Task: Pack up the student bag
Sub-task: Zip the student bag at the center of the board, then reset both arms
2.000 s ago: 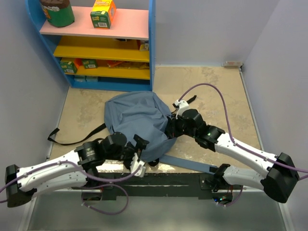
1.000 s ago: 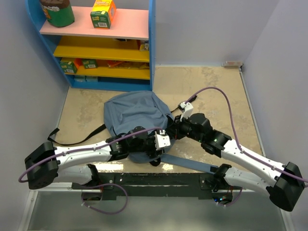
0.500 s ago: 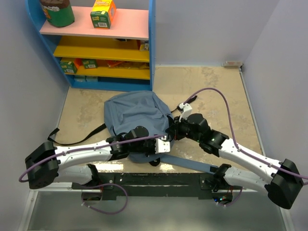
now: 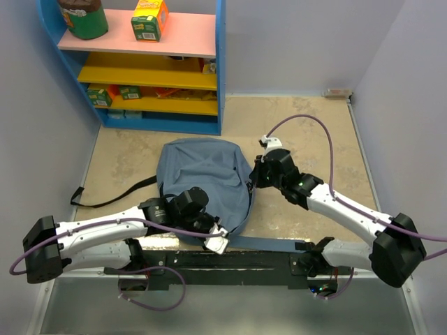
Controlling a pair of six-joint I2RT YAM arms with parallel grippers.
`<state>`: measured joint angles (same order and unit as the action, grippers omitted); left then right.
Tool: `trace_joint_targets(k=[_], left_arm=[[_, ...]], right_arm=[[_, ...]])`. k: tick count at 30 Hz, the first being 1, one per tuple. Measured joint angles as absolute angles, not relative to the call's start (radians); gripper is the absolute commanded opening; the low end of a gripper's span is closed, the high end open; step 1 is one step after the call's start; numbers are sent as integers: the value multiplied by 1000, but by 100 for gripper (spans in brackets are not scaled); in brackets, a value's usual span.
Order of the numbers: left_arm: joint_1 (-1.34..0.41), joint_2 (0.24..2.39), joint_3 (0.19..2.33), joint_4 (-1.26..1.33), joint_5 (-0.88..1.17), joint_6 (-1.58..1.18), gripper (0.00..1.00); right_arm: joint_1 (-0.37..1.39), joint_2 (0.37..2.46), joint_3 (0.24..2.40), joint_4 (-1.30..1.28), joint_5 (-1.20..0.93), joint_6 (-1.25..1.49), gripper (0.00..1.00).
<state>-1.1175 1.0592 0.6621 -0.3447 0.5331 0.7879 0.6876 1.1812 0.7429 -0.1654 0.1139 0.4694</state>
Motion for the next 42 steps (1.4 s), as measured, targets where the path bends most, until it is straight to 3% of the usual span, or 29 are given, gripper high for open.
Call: trace_joint_targets(k=[6,7,8,9,10,17,21,24,25,27,29,35,42], left_arm=[[-1135,1042,662,-391,551,860,0],[-1135,1042,662,-392,551,861,6],[-1135,1042,662,-390,549,859,26],[-1136,1042,662,-385,545,852,73],[-1136,1042,662,-376,535,836,99],[-1145,1104,798,-318,405,713,100],[-1029,1261,1123,-388,394,625,100],[-853,1443,1442,-466,422,527,100],[-800,1490,1514,-480,426,503,100],[-705,1533,1562,-506,416,464,100],[-639,1542,1562,-583,402,452,100],[-550,1545,1563,-745,392,411,100],[-337,1476,1464,-745,443,375,100]], right_arm=[[675,1294,807,-153,119,439,0],[673,1317,817,-151,119,434,0],[672,1338,829,-150,118,430,0],[671,1357,842,-150,117,426,0],[671,1371,853,-151,117,424,0],[633,1380,904,-143,160,418,0],[564,1382,923,-153,165,422,0],[493,1413,948,-159,153,422,8],[473,1440,971,-159,149,421,23],[437,1509,1041,-160,147,413,38],[409,1581,1131,-163,140,405,98],[401,1604,1197,-126,94,413,99],[432,1373,1034,-141,37,434,99]])
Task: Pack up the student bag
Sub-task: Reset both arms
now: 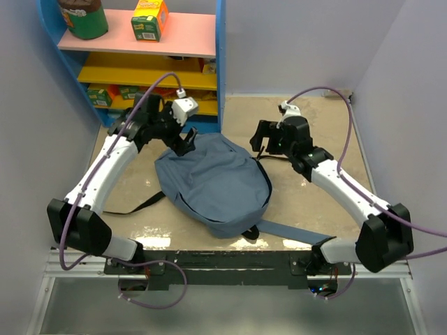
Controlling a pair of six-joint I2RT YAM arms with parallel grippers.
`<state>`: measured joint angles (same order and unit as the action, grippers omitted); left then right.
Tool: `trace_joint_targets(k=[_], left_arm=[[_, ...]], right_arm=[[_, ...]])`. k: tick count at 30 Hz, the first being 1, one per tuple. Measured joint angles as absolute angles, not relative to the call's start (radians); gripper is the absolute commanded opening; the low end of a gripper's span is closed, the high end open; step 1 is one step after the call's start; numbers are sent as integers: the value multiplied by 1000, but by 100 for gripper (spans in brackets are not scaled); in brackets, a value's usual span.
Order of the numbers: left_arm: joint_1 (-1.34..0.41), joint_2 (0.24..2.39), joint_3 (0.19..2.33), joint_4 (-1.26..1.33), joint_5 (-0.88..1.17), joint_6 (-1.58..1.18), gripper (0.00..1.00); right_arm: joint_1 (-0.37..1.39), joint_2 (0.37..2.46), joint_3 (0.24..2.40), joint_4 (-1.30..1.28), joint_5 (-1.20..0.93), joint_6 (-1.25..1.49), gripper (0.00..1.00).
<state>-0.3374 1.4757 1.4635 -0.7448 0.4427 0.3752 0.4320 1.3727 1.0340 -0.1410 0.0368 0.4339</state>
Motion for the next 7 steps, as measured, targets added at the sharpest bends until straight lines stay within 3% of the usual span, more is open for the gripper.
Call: trace_joint_targets(k=[7], left_arm=[[-199,1342,1182,-599,410,332,100]], right_arm=[[431,1251,972,-162,34,417,99]])
